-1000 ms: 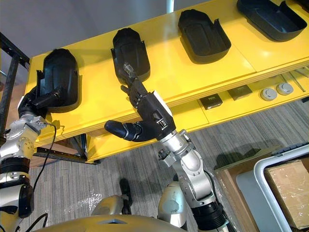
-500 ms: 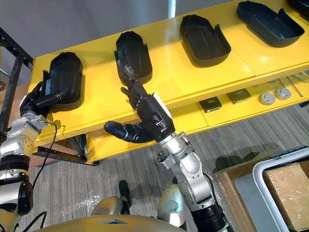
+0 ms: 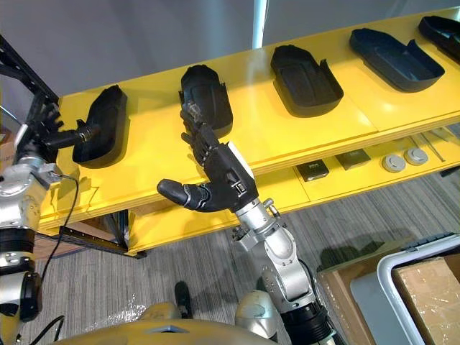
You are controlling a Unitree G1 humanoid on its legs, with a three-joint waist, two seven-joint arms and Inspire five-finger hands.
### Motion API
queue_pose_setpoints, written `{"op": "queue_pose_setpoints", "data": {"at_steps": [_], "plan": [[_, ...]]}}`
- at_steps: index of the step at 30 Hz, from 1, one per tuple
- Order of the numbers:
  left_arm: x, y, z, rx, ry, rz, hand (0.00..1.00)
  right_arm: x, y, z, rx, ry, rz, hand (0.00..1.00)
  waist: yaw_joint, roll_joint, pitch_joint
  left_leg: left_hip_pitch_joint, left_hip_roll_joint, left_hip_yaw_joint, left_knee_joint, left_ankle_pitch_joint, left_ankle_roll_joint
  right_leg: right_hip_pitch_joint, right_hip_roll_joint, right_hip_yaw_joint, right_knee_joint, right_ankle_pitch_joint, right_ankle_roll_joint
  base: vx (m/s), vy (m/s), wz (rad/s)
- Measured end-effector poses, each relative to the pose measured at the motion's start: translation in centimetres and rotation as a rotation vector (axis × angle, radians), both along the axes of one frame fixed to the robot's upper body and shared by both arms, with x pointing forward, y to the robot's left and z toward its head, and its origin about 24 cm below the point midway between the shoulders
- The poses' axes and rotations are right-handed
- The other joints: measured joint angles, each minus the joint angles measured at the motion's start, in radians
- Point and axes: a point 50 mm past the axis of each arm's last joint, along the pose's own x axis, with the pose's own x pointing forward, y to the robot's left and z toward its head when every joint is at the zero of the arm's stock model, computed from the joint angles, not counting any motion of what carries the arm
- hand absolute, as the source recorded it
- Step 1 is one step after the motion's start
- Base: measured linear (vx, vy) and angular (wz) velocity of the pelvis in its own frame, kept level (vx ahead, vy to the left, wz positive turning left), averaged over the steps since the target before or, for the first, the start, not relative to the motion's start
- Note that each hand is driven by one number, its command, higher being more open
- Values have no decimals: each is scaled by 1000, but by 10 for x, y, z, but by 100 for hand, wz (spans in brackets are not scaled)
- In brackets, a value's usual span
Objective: Walk over and take three plastic housings, then place them on the shelf
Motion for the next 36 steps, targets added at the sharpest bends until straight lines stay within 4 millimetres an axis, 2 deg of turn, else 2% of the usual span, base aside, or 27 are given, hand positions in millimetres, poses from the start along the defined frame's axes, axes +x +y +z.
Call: {"op": "queue_pose_setpoints", "data": {"at_steps": [1,3,7,12,14,16,18,19,20,21,22,23,25,28,31,34,36], "plan": [[-1,3,11,58,-21,3,100,0,1,-1,1,7,-2,100,2,0,-4,10,0,-1,-3,0,0,15,1,-5,-8,1,2,23,4,6],[-2,5,22,101,-46,3,100,0,4,-4,2,23,3,100,5,3,-23,14,0,-6,-6,0,-1,26,1,-13,-17,2,3,8,3,10],[-2,5,28,128,-49,-19,100,-2,9,-6,4,37,17,100,28,11,-56,22,0,-6,-7,-2,-2,44,3,-16,-33,6,4,2,2,1],[1,1,30,137,-48,-47,100,-2,9,-7,2,41,18,100,31,9,-74,22,0,-9,-7,-2,-3,56,4,-25,-52,13,-2,-9,2,2],[0,1,34,145,-72,-55,100,-2,9,-8,-5,42,13,100,32,6,-79,22,0,-11,-7,-1,-3,58,5,-29,-52,13,-2,0,0,0],[-3,-5,50,168,-135,-90,100,-2,9,-9,-8,45,8,100,36,3,-80,18,0,-16,-7,-1,-3,58,4,-35,-52,13,-2,2,1,8],[-14,-18,68,172,-255,-160,100,-2,9,-10,-60,25,-5,100,38,0,-82,8,-1,-27,-7,0,-3,58,4,-43,-52,15,1,19,1,15],[-29,-31,75,175,-348,-222,100,-2,10,-11,-100,11,-11,100,42,0,-82,6,-1,-31,-7,0,-3,58,4,-47,-52,15,1,50,-1,9],[-49,-48,74,139,-437,-293,100,-2,10,-13,-118,12,-14,100,54,1,-83,6,-1,-33,-7,-1,-4,58,4,-49,-53,14,0,41,-2,8],[-60,-59,71,115,-484,-333,100,-1,9,-15,-121,20,-16,100,60,2,-83,5,-1,-37,-7,-1,-4,62,4,-53,-55,14,-1,58,-12,21],[-80,-80,59,42,-545,-408,100,2,6,-20,-121,43,-18,100,67,1,-84,4,-2,-56,-7,-1,-4,77,4,-72,-67,14,0,44,-14,28],[-89,-90,49,1,-552,-434,100,4,4,-23,-108,64,-10,100,74,1,-84,4,-2,-64,-7,-1,-4,83,5,-82,-69,14,0,48,-24,40],[-112,-120,7,-181,-483,-488,100,16,-3,-40,-110,141,-3,100,96,0,-85,6,-1,-100,-7,3,-9,116,10,-120,-83,13,-1,-1,-28,43],[-128,-134,-36,-296,-309,-457,100,28,-4,-55,-154,208,4,100,121,-3,-87,-10,4,-137,-9,11,-12,134,18,-160,-93,6,-9,-65,-33,38],[-140,-139,-54,-340,-217,-446,100,29,0,-64,-178,240,50,100,147,-16,-94,-28,7,-164,-12,18,-9,137,24,-188,-100,6,-10,-60,-26,27],[-144,-143,-63,-329,-170,-452,100,32,2,-69,-186,258,82,100,167,-31,-101,-37,6,-187,-12,30,-15,143,26,-210,-100,6,-12,-21,-17,23],[-144,-143,-66,-336,-160,-447,100,37,4,-72,-198,271,96,100,168,-38,-105,-46,6,-204,-12,35,-16,145,28,-228,-100,5,-13,-24,-16,25]]}}
